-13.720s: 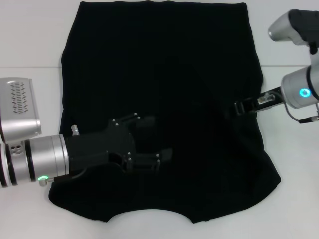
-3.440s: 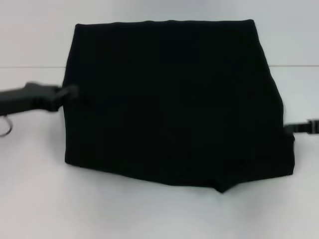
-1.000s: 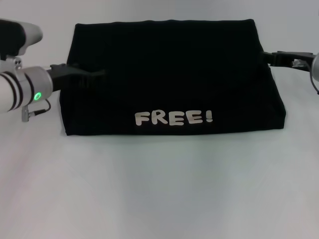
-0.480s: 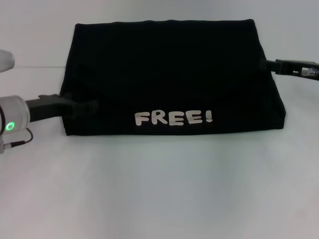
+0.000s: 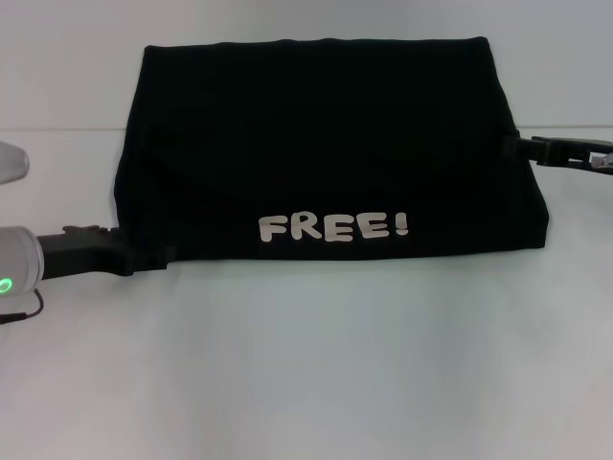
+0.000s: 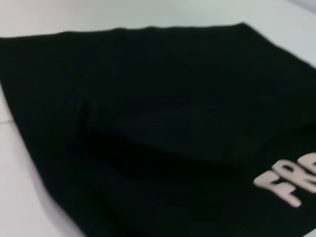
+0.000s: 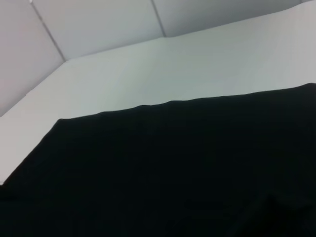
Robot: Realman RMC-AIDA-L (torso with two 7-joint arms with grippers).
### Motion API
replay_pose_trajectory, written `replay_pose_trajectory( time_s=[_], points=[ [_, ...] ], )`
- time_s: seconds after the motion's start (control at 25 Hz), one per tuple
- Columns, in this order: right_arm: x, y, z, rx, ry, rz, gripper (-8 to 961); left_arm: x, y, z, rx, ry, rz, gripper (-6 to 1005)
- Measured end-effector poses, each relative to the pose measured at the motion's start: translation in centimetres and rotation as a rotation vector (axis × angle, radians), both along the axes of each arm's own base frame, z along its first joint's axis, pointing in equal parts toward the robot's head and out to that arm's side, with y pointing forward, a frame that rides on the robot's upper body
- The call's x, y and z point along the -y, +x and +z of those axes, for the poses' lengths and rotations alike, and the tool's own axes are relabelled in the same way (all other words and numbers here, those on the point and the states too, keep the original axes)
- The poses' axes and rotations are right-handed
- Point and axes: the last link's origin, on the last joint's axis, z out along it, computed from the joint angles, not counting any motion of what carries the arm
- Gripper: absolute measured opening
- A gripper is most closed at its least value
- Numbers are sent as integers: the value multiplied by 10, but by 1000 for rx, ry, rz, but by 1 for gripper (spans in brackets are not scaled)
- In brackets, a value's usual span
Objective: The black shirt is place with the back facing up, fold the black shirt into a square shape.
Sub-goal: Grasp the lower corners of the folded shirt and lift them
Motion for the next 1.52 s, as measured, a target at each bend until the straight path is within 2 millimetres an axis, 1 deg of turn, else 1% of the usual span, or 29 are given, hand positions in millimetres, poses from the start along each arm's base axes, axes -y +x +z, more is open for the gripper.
replay_pose_trajectory(
  time_s=[0.32,0.68,0.8,1.0,1.44,1.52],
  points=[
    [1,0,1,-6,-6,1,542,-4,-9,-10,-52,25,19,873],
    [1,3,3,-1,1,-7,537,-3,2,-23,-72,-51,-37,864],
    [1,3,3,-1,1,-7,535,-4,4,-24,-82,-57,-46,861],
    [1,4,4,1,2,-7,532,-8,4,-20,-84,-33,-40,689],
    [3,7,4,2,1,-14,523,-12,2,-17,-110,-9,-35,439],
    [3,9,6,10,-1,-17,521,-13,2,-17,-114,-6,-34,280]
  ],
)
